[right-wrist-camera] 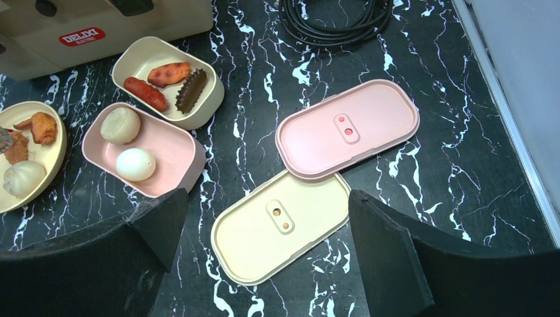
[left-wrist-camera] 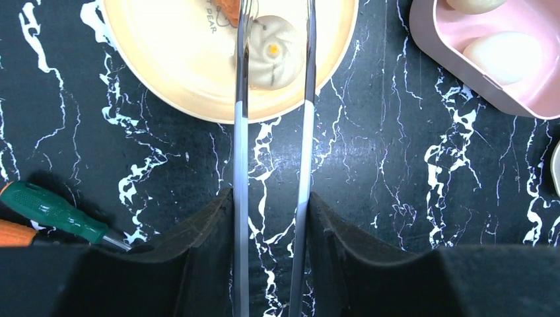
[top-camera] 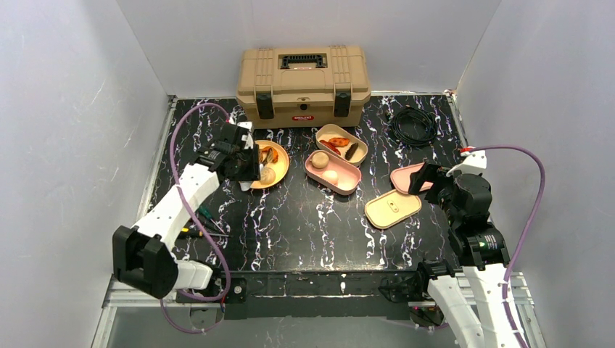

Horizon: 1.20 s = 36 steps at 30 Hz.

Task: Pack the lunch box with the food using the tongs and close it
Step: Pick up the fake food from the plate.

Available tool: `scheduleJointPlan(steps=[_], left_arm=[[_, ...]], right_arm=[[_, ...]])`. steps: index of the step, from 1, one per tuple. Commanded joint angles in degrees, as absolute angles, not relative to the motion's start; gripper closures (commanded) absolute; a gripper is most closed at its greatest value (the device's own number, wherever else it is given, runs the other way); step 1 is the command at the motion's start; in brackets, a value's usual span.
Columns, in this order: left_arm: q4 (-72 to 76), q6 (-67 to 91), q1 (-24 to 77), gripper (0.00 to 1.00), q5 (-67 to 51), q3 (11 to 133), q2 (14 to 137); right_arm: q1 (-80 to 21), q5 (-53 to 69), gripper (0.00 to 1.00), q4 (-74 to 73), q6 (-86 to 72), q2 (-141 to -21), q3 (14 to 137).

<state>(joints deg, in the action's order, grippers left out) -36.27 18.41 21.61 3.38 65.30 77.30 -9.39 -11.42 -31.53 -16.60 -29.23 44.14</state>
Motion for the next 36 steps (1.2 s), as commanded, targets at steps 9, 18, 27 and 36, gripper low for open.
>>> scheduleJointPlan(steps=[9, 18, 27, 36], left_arm=[[-34.5, 18.6, 21.9, 0.82, 0.7, 66.8, 78.5], [-34.4, 18.4, 22.2, 0.61, 0.1, 71.8, 86.9], [-34.8, 18.3, 22.2, 0.52, 0.2, 72.2, 89.3], [-34.8, 18.5, 22.3, 0.53, 0.8, 72.5, 91.4]], right_arm=[[-9.8, -11.9, 0.00, -29.3, -16.7, -29.2, 44.4], [-9.9, -12.1, 0.00, -29.3, -16.7, -29.1, 44.4], [-9.9, -12.0, 0.00, -29.1, -16.7, -29.2, 44.4], [-10.0, -12.0, 0.00, -29.1, -16.7, -29.1, 44.4]])
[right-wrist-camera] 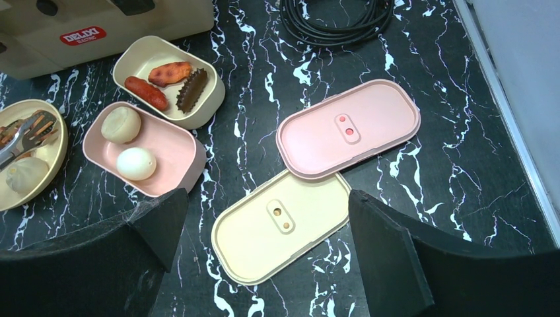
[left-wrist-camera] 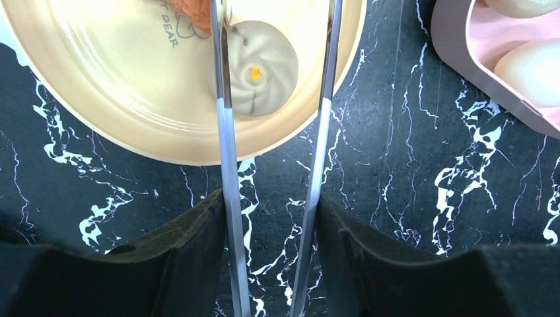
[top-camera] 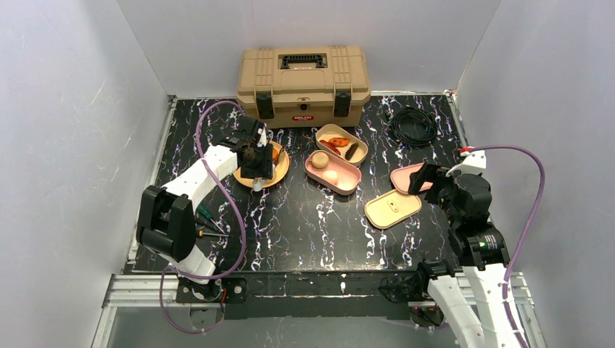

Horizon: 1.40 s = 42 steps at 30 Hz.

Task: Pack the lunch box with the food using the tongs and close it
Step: Pick up the fake food from the plate, then place the fake food in the packing box.

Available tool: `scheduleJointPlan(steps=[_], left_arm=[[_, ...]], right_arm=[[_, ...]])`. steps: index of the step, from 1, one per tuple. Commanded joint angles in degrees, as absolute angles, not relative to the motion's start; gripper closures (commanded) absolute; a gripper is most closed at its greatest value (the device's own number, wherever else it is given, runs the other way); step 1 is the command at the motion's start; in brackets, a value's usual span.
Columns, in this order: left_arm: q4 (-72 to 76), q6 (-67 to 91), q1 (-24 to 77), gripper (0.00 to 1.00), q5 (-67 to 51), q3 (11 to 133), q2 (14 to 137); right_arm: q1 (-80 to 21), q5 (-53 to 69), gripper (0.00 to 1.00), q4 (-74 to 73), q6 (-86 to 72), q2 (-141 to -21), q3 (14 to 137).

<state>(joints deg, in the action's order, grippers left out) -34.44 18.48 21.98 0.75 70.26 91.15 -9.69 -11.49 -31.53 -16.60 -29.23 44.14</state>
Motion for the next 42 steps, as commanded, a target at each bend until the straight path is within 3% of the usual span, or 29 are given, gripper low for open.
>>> scheduleJointPlan(steps=[1, 3, 5, 9, 26, 32, 42], left_arm=[[-34.8, 18.5, 22.3, 0.54, 0.7, 72.5, 91.6], [-34.6, 18.5, 22.2, 0.56, 0.6, 72.4, 91.8], [-34.5, 18.4, 22.2, 0.66, 0.7, 72.3, 91.7], [-34.1, 18.3, 22.2, 1.00, 1.8, 71.8, 90.7], [-31.5, 18.5, 23.8, 1.00, 2.7, 64.8, 74.3], [-32.2, 20.8, 31.0, 1.00, 4.8, 64.7, 70.4], [-24.2, 39.2, 43.7, 1.00, 2.6, 61.6, 71.1]], right_arm=[[-10.0, -12.0, 0.00, -29.1, -16.7, -29.0, 44.4], [-10.0, -12.0, 0.00, -29.1, -16.7, -29.0, 44.4], [-10.0, -12.0, 0.00, -29.1, -16.7, -29.1, 44.4], [-10.0, -12.1, 0.00, -29.1, -16.7, -29.1, 44.3], [-10.1, -12.4, 0.00, -29.1, -16.8, -29.0, 44.3], [-10.1, -12.5, 0.00, -29.2, -16.8, -28.8, 44.3], [-10.2, -12.3, 0.00, -29.2, -16.8, -28.4, 44.4]])
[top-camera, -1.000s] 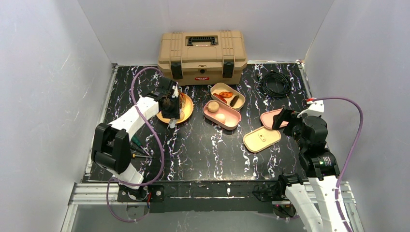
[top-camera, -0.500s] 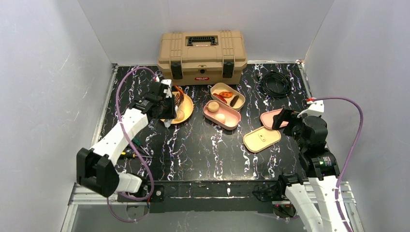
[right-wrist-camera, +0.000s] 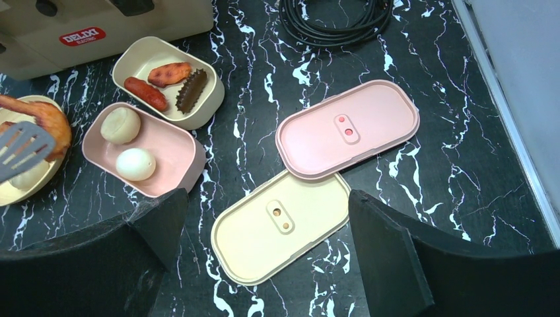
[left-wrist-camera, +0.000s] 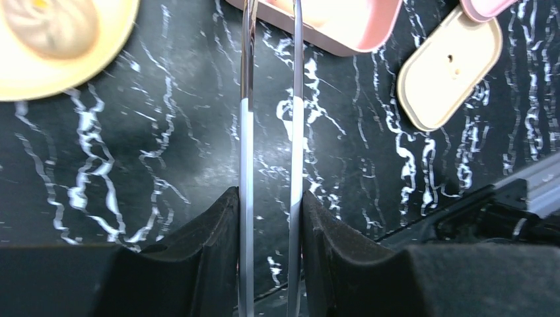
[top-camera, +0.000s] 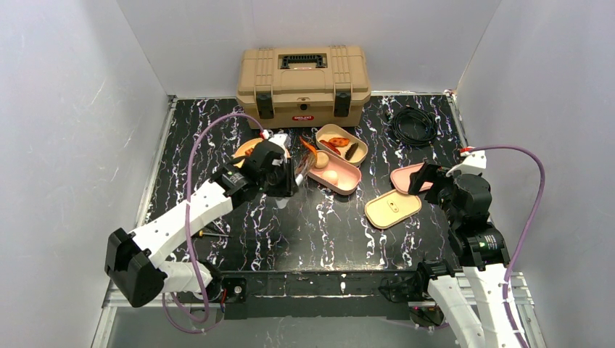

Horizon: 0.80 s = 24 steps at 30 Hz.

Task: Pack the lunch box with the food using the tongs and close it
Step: Place the fake food in the packing box.

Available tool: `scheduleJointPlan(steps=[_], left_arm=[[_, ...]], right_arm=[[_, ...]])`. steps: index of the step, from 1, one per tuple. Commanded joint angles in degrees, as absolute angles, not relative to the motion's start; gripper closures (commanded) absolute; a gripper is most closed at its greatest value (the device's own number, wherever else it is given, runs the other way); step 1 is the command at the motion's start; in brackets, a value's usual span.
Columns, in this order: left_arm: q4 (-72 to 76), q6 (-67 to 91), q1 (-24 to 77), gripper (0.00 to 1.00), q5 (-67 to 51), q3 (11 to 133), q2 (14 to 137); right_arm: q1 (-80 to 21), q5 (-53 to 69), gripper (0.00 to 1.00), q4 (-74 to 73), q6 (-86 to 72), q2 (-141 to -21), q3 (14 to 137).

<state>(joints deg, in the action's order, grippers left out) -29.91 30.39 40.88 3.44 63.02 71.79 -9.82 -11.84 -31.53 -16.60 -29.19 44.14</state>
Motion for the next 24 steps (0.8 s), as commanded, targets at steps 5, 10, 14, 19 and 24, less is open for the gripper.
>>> scheduleJointPlan(steps=[5, 10, 14, 19, 24], left_arm=[[-17.5, 46.0, 48.3, 1.00, 1.3, 59.8, 72.9], [-15.1, 47.9, 51.6, 1.00, 1.5, 61.7, 77.5], [-14.3, 48.6, 52.6, 1.00, 1.6, 62.2, 80.3], [-13.3, 48.5, 52.6, 1.00, 0.9, 62.2, 82.6], [-13.2, 47.9, 52.6, 0.99, 0.0, 63.1, 84.3]], right_arm=[[-10.3, -12.1, 0.00, -29.0, -16.8, -28.0, 44.3], [-10.4, -11.8, 0.00, -29.0, -16.8, -27.8, 44.3], [-10.5, -11.8, 0.00, -28.8, -16.7, -27.5, 44.3], [-10.6, -11.8, 0.00, -28.7, -16.7, -27.5, 44.3], [-10.7, -11.9, 0.00, -28.8, -16.8, -27.6, 44.3]])
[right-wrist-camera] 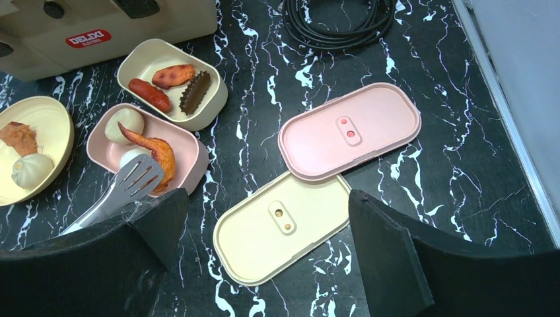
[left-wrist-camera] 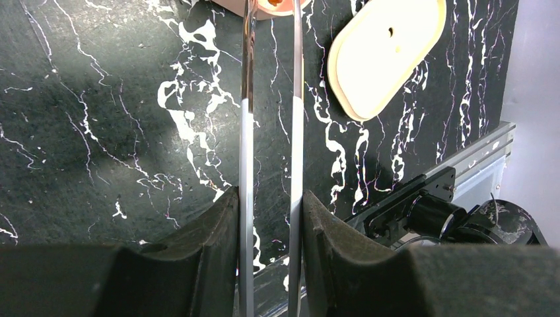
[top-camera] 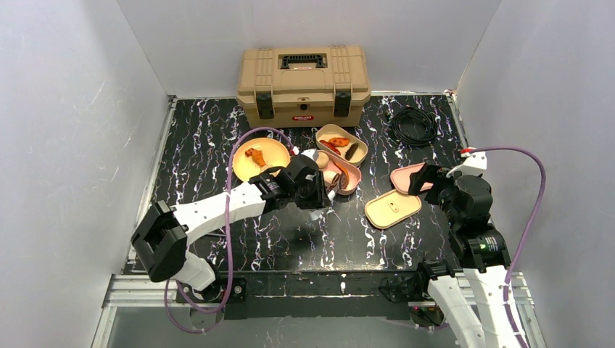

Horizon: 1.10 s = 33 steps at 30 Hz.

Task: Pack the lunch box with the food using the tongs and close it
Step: Place the fake food in the packing box.

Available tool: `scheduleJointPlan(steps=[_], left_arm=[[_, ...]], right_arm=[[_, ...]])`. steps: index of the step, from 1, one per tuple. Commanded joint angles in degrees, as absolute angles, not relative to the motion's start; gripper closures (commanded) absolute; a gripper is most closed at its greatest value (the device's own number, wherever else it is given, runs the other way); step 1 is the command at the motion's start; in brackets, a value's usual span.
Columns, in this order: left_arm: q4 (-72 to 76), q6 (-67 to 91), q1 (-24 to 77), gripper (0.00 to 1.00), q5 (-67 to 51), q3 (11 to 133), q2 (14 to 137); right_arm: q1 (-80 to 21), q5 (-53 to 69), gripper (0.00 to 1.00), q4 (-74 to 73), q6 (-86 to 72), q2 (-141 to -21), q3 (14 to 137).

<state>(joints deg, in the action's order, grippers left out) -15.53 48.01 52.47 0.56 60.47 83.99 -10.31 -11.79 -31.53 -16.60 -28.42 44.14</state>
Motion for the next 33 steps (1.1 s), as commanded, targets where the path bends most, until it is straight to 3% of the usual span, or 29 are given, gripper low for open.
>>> scheduleJointPlan(steps=[1, 7, 13, 17, 20, 33], left_arm=[[-13.2, 47.7, 52.6, 0.97, 0.0, 63.2, 84.4], [-13.3, 47.6, 52.6, 0.86, -2.2, 64.0, 85.9], [-14.1, 47.2, 52.6, 0.66, -1.7, 63.9, 85.4], [-15.0, 46.8, 52.6, 0.61, -1.1, 64.0, 84.9], [-15.3, 46.6, 52.6, 0.60, -1.0, 64.2, 84.5], [-27.5, 37.8, 52.6, 0.74, 6.3, 72.4, 77.0]], right_arm=[[-10.7, -11.9, 0.00, -28.7, -16.8, -27.6, 44.2], [-10.8, -11.9, 0.00, -28.8, -16.8, -27.7, 44.2], [-10.8, -11.9, 0.00, -28.8, -16.8, -27.8, 44.2], [-10.8, -11.9, 0.00, -28.8, -16.8, -27.8, 44.2], [-10.8, -11.9, 0.00, -28.9, -16.8, -27.8, 44.2], [-10.9, -12.0, 0.00, -28.9, -16.8, -27.8, 44.2]])
